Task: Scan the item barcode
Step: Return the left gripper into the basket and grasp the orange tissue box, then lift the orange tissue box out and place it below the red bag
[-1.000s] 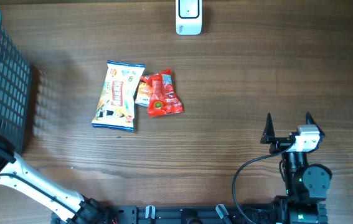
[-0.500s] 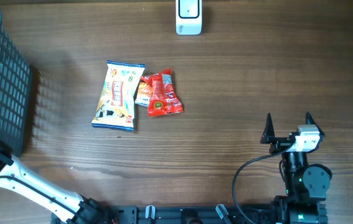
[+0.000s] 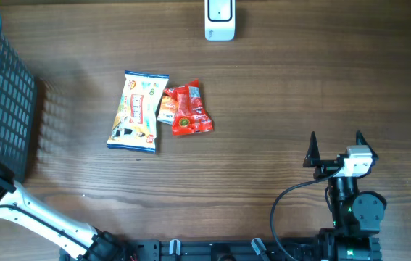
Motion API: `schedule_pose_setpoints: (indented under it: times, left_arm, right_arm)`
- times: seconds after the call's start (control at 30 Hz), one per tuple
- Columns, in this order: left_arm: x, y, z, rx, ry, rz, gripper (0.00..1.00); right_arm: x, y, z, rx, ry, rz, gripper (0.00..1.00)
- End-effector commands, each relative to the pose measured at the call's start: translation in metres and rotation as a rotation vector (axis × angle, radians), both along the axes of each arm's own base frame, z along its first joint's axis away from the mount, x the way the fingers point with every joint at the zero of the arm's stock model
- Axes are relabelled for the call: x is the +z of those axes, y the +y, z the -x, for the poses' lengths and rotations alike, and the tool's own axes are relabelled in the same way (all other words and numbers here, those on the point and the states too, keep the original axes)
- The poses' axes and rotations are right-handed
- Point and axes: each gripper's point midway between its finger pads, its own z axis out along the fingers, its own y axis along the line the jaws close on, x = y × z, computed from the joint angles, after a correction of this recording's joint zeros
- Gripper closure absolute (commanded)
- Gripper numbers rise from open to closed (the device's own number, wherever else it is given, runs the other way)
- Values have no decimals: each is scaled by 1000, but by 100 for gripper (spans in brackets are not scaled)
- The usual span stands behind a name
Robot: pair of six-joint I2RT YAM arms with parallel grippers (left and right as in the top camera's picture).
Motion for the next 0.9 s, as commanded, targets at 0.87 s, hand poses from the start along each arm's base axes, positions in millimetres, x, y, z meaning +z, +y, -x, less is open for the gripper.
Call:
schedule_pose_setpoints:
  times: [0.87]
  left_arm:
    - [342, -169, -85, -235, -1126, -86, 96]
  right_arm:
    - [0, -3, 0, -15, -4, -14, 0]
